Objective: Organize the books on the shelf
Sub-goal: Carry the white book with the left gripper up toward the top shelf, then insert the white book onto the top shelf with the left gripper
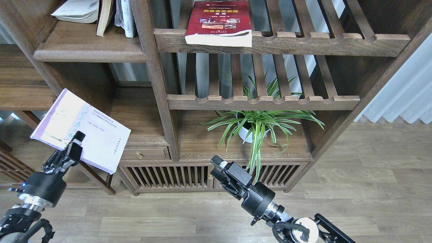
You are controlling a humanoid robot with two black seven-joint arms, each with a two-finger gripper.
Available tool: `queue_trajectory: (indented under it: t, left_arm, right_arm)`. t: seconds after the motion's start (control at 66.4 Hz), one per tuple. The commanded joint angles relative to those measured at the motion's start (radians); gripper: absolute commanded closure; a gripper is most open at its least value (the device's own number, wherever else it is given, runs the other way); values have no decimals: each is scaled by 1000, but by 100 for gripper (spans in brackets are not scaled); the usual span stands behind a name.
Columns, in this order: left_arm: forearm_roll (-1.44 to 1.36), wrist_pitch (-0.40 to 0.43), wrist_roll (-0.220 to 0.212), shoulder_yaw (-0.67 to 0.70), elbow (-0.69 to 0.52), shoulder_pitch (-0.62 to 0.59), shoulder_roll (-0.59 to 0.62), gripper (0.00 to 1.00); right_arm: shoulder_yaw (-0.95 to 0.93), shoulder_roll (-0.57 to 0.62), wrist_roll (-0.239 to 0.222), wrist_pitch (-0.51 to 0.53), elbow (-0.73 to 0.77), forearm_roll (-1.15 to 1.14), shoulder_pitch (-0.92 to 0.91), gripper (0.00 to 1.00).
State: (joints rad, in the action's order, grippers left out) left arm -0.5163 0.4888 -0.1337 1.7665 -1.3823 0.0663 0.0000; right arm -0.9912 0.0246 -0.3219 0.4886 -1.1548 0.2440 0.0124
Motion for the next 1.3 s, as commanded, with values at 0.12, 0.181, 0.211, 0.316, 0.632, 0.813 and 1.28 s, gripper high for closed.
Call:
queue_trajectory:
  t: [0.12,0.181,0.211,0.316,0.632,0.813,1.28]
  left_arm:
    - [48,0,-7,36,0,-89,0,99]
    - [47,0,-12,53,0,-121,0,99]
    - [48,0,-12,57,0,-131,0,99]
    - [47,0,-15,76,0,-177,0,100]
    - [35,0,-76,82,11,-368,118,100]
    - [13,0,-147,68,51,-520,143,100]
    - [-42,0,-150,36,131,-740,238,100]
  right_arm:
    - [-6,0,0,0,0,0,0,1]
    - [-6,0,0,0,1,0,0,1]
    - [-6,0,0,0,1,0,0,1]
    - [-6,0,0,0,1,0,0,1]
    - [-10,0,0,0,1,0,3,1]
    - [-10,-8,0,0,1,-2,3,1]
    - [-12,-12,0,0,7,-2,3,1]
